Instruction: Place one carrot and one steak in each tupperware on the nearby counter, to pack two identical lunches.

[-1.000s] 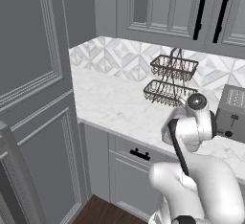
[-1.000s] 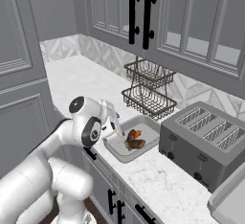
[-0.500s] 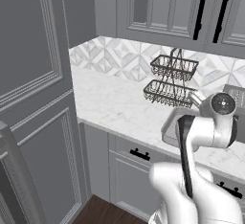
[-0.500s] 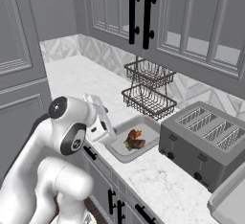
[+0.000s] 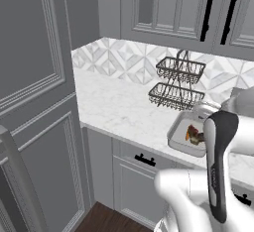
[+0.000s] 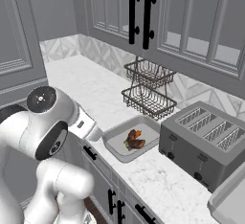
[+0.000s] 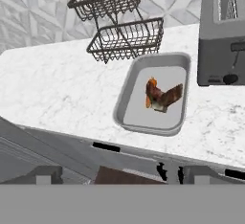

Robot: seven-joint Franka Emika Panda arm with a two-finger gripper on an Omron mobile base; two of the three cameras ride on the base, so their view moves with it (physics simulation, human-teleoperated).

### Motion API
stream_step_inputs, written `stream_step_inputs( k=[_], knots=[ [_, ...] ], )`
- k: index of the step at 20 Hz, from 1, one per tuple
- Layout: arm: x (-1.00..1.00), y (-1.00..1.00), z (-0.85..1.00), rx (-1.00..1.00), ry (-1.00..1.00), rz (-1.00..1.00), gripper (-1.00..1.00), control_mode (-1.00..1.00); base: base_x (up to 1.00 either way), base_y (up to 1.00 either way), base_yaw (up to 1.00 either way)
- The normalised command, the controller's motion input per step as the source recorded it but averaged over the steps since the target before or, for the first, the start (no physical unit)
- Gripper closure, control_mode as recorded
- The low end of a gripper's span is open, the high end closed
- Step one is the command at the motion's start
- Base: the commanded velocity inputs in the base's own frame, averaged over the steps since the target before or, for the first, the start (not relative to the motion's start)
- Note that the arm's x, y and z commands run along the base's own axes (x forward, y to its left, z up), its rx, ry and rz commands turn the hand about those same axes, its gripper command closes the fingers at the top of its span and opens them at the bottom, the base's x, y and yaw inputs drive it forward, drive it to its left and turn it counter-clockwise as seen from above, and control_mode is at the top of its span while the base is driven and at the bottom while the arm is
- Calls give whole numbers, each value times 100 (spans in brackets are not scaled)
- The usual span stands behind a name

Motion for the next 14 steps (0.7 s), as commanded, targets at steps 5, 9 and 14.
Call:
stream_step_inputs(
  k=[5,9,14],
  knots=[
    [-79,29,3,-18,1,29,-100,-100,0,0,0],
    [-72,13,5,-14,0,8,-100,100,-25,5,3],
    [0,0,0,0,0,0,-100,100,-100,7,6]
  ],
)
